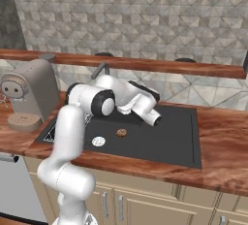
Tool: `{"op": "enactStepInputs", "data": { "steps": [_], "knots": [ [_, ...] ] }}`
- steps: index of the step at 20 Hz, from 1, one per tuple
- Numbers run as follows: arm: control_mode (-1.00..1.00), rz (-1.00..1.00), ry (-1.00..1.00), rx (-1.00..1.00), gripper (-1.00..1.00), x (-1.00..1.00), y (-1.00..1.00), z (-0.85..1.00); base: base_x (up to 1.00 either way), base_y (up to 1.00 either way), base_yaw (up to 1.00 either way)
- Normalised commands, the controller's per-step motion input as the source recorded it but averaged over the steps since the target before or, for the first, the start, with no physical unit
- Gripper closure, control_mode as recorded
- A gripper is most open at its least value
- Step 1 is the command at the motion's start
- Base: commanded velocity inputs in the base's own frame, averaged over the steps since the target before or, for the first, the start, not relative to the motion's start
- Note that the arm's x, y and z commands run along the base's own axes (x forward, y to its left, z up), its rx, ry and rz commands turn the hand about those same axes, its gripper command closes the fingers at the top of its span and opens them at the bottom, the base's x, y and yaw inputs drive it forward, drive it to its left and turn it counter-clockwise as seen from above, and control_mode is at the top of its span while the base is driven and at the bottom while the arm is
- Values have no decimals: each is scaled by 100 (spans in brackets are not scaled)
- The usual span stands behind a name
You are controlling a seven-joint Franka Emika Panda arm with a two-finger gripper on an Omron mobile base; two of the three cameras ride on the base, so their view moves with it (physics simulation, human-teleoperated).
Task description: Turn on the sink faucet. Then move the mushroom from the counter to the sink. Turn off the sink. Move the vegetable from the sink to the pot next to the stove. Finally move the pot to the rear left burner.
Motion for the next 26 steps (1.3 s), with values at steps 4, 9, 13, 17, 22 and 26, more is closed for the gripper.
{"op": "enactStepInputs", "data": {
  "steps": [4,9,13,17,22,26],
  "knots": [
    [-100,0,-15,-11,-100,-85,-7,52,0,0,0],
    [-100,0,-18,-22,-100,-86,-6,53,0,0,0],
    [-100,0,-18,-32,-100,-70,-5,54,0,0,0],
    [-100,2,-17,-40,-100,-52,-1,50,0,0,0],
    [-100,11,-8,-51,-100,-35,0,28,0,0,0],
    [-100,19,0,-56,-100,-17,0,1,0,0,0]
  ]
}}
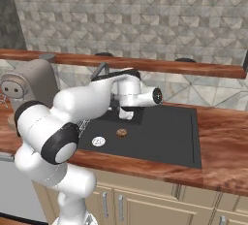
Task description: Turn on the sink faucet. Then move the mushroom from the counter to the sink. Turn off the sink. Move the vegetable from the sink to the pot next to the stove. Finally move the pot to the rear left burner.
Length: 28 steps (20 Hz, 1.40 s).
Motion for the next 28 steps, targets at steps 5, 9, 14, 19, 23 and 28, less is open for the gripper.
{"op": "enactStepInputs", "data": {
  "steps": [5,9,14,19,23,28],
  "knots": [
    [-100,23,2,-54,-100,-5,0,-14,0,0,0],
    [-100,25,4,-47,-100,-2,0,-27,0,0,0],
    [-100,20,0,-36,-100,-10,0,-49,0,0,0],
    [-100,18,0,-24,-100,-13,0,-66,0,0,0],
    [-100,13,0,-19,-100,-9,2,-58,0,0,0],
    [-100,10,0,-14,-100,6,12,-39,0,0,0]
  ]
}}
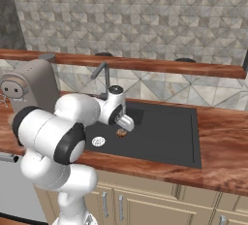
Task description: Turn on the sink faucet. Then move the mushroom from the counter to the sink. Turn off the sink. Move the vegetable from the sink to the pot next to the stove. Finally move the pot to the rear left burner.
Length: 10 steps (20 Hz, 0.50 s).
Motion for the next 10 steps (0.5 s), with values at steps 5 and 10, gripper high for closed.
{"op": "enactStepInputs", "data": {
  "steps": [5,10],
  "knots": [
    [-100,3,0,-8,-100,44,28,-19,0,0,0],
    [-100,1,0,-4,-100,41,15,-20,0,0,0]
  ]
}}
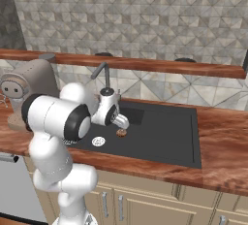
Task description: Turn on the sink faucet. Then move the mushroom from the counter to the sink. Turn off the sink. Move the vegetable from the sink to the pot next to the stove. Finally move the pot to the rear left burner.
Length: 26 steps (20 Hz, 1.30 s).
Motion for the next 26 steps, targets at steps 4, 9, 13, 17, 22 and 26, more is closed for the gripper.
{"op": "enactStepInputs", "data": {
  "steps": [4,9,13,17,22,26],
  "knots": [
    [-100,0,0,-7,-100,29,1,-40,0,0,0],
    [-100,0,0,-2,-100,20,0,-33,0,0,0],
    [-100,0,0,0,-100,25,0,-31,0,0,0],
    [-100,0,0,0,-100,21,0,-25,0,0,0],
    [-100,0,0,0,-100,30,-2,-24,0,0,0],
    [-100,0,0,0,-100,31,-3,-21,0,0,0]
  ]
}}
